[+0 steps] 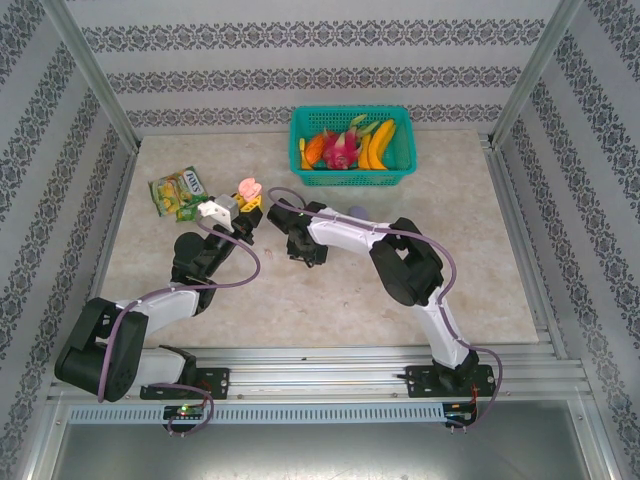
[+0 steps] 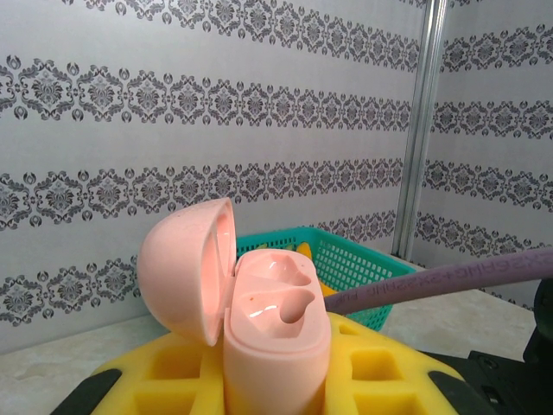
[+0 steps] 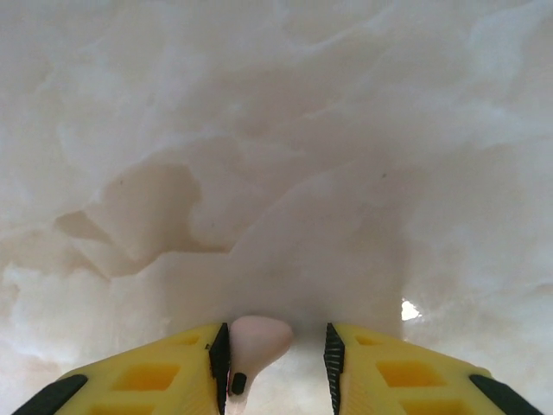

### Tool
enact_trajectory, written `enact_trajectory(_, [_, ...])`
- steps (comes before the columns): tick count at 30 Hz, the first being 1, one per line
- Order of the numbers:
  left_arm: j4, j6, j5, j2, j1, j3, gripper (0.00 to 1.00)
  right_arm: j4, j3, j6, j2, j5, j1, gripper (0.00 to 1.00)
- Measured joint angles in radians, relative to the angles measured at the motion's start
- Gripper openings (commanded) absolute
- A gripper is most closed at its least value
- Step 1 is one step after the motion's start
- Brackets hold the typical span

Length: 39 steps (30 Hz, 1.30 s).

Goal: Insert wireless bluetooth earbuds into charging case

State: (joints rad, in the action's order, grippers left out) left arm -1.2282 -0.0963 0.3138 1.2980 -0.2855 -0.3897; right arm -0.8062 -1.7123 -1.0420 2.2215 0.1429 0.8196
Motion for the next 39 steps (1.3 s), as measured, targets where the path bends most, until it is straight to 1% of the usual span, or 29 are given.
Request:
enact_trajectory(13, [-0.014, -0.011, 0.0, 0.01, 0.0, 0.0, 0.0, -0.035, -0.037, 0.002, 0.022, 0.003, -0.012, 0.36])
enact_trajectory(21, [-0.015, -0.011, 0.0, 0.01, 0.0, 0.0, 0.0, -0.058, -0.058, 0.002, 0.035, 0.004, -0.01, 0.31])
enact_trajectory(25, [-0.015, -0.011, 0.0, 0.01, 0.0, 0.0, 0.0, -0.058, -0.06, 0.002, 0.035, 0.005, -0.01, 0.31])
enact_trajectory(28, [-0.015, -0.014, 0.0, 0.01, 0.0, 0.0, 0.0, -0.058, -0.06, 0.005, 0.035, 0.006, -0.006, 0.26])
enact_trajectory(39, [-0.015, -0.014, 0.0, 0.011, 0.0, 0.0, 0.0, -0.054, -0.06, 0.024, 0.035, 0.011, 0.005, 0.25])
